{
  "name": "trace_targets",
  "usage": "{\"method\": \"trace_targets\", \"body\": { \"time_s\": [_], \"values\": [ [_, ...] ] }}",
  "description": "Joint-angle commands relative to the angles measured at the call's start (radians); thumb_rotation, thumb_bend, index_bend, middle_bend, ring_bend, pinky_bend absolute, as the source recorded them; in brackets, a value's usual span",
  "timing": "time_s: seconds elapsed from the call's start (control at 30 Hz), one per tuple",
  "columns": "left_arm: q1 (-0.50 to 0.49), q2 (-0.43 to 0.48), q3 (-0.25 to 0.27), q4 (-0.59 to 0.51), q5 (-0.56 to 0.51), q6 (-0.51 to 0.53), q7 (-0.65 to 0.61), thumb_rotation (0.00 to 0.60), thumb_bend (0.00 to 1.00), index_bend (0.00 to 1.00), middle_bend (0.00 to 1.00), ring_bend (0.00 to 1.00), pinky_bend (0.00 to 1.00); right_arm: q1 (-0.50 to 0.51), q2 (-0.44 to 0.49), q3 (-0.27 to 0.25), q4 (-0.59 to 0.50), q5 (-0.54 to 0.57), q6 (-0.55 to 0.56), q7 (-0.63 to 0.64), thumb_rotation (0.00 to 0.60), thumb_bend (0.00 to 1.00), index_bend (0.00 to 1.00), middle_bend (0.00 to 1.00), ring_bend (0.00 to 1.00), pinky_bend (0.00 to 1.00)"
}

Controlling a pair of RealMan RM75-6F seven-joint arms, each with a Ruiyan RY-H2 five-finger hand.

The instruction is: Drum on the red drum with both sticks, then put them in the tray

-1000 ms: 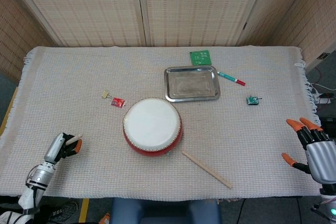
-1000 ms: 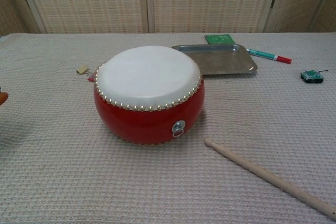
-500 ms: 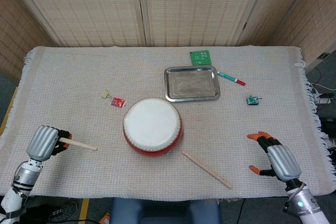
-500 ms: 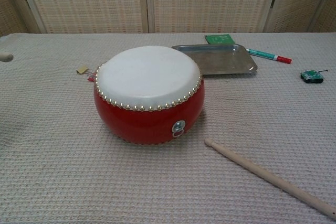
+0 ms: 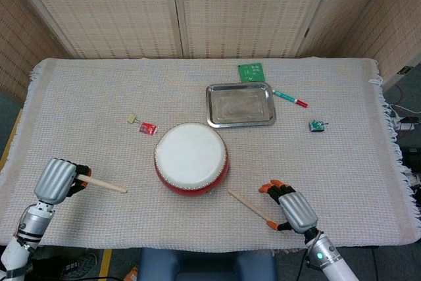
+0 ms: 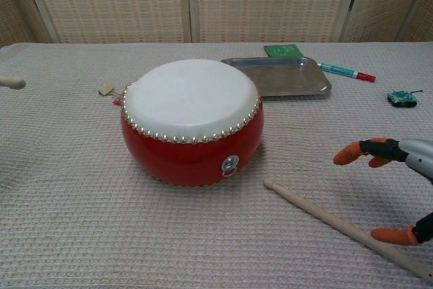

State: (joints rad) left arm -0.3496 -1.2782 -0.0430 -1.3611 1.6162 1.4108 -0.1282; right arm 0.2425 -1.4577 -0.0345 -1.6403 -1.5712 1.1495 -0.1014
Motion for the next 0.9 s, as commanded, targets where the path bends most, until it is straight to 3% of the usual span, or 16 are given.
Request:
{"method": "trace_targets", "body": {
  "time_s": [0.03, 0.4, 0.73, 0.9],
  "values": [
    [0.000, 0.001, 0.003, -0.002, -0.005, -0.008, -0.005, 0.600, 0.82, 1.00, 1.00, 1.00, 1.00, 0.008, -0.048, -0.008, 0.049, 0.002, -0.008, -0.033, 0.600, 0.08, 0.25, 0.19, 0.08, 0.23],
    [-0.004, 0.000, 0.009, 0.012, -0.012, -0.026, -0.029, 0.600, 0.82, 1.00, 1.00, 1.00, 1.00, 0.023, -0.097, -0.017, 0.144, 0.014, -0.021, -0.077, 0.600, 0.09, 0.26, 0.19, 0.07, 0.23],
    [-0.010, -0.003, 0.009, 0.016, -0.012, -0.035, -0.037, 0.600, 0.81, 1.00, 1.00, 1.00, 1.00, 0.039, -0.092, 0.020, 0.170, 0.056, -0.012, -0.104, 0.600, 0.30, 0.31, 0.19, 0.07, 0.23],
    [-0.011, 0.003, 0.008, 0.012, -0.015, -0.037, -0.040, 0.600, 0.81, 1.00, 1.00, 1.00, 1.00, 0.069, -0.091, 0.023, 0.130, 0.065, -0.061, -0.036, 0.600, 0.31, 0.33, 0.19, 0.07, 0.23]
  ]
}}
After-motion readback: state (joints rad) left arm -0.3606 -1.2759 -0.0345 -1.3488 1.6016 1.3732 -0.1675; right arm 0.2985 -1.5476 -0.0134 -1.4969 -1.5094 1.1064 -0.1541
